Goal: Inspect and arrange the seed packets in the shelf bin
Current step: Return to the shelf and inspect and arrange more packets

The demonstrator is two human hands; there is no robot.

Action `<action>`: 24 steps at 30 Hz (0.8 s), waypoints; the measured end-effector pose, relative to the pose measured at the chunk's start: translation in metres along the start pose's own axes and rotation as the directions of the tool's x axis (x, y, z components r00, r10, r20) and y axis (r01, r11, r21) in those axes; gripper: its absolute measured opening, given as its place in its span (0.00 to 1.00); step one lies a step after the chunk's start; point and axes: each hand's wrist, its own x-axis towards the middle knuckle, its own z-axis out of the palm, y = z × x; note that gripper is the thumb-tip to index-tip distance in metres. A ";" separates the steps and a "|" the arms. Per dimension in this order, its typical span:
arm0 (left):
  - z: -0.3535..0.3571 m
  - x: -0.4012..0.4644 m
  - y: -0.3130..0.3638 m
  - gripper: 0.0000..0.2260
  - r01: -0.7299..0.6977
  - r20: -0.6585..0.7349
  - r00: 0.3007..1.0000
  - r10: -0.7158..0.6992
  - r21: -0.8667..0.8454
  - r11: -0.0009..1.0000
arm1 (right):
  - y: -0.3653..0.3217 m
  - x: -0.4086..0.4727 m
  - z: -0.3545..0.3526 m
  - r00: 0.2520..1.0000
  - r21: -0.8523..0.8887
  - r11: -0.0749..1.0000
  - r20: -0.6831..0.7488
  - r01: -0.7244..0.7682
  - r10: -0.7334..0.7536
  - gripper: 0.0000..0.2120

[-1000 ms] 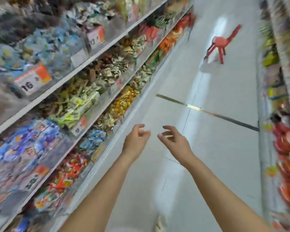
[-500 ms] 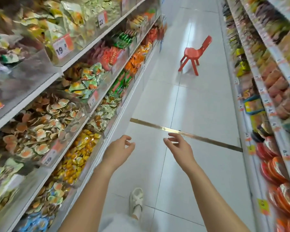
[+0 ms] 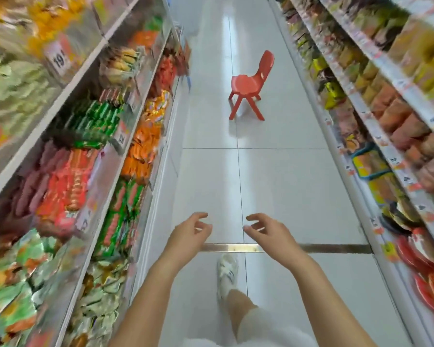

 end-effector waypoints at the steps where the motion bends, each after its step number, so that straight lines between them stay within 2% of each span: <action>1: -0.009 0.035 0.015 0.14 0.010 0.005 1.000 -0.010 0.018 1.000 | -0.012 0.035 -0.014 1.000 -0.038 0.999 0.029 -0.010 0.012 0.16; 3: -0.029 0.100 0.051 0.15 0.011 0.018 1.000 -0.013 0.075 0.997 | -0.042 0.101 -0.041 0.996 -0.126 0.992 0.080 -0.030 0.040 0.18; 6: -0.063 0.191 0.101 0.14 -0.021 0.006 1.000 0.020 0.130 0.991 | -0.089 0.192 -0.075 0.996 -0.158 0.987 0.084 -0.016 0.030 0.18; 13: -0.134 0.402 0.158 0.10 0.009 -0.025 1.000 -0.007 0.070 0.997 | -0.177 0.415 -0.122 0.992 -0.047 0.999 0.128 0.008 -0.002 0.15; 20: -0.228 0.659 0.228 0.10 0.019 -0.017 1.000 -0.018 0.116 0.993 | -0.275 0.657 -0.188 0.986 -0.128 0.991 0.164 0.025 -0.004 0.15; 24: -0.270 0.788 0.285 0.10 0.014 -0.015 1.000 -0.012 0.115 0.993 | -0.321 0.771 -0.240 0.993 -0.094 0.996 0.116 0.002 0.009 0.12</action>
